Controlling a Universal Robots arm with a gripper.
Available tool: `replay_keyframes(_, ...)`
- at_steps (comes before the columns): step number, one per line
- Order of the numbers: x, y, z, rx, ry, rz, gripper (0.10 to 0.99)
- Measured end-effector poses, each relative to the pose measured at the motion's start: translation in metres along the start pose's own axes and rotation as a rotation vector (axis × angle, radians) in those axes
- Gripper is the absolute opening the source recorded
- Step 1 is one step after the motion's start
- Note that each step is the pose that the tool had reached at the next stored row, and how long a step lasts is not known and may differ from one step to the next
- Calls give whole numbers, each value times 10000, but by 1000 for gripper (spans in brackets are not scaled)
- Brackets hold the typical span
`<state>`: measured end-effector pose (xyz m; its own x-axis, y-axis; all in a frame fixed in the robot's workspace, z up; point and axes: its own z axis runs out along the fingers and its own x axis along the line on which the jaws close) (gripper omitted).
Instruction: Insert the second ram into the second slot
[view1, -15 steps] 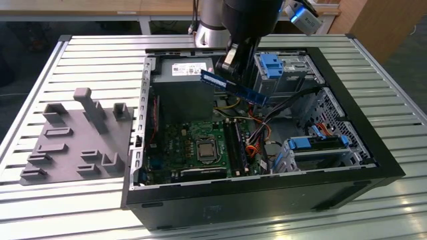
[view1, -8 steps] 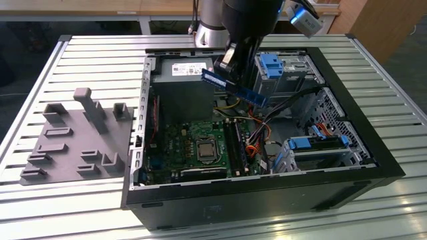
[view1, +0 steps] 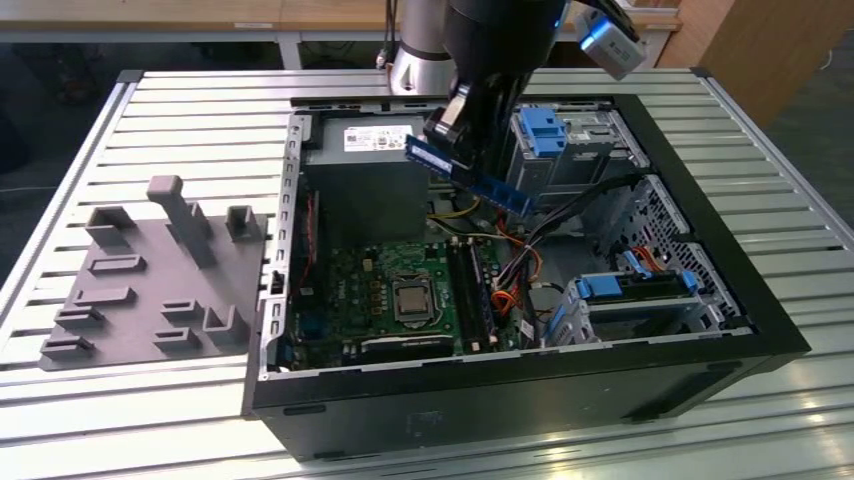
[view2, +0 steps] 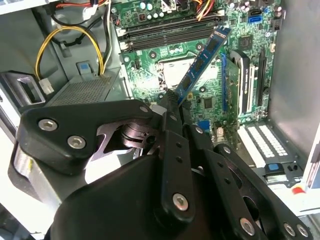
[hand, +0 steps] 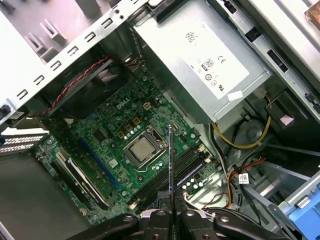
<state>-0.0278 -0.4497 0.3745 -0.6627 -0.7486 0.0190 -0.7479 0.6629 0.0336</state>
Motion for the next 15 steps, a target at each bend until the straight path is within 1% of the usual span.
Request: replay_keyframes(15, 0, 0, 0, -2, -15, 1117, 137)
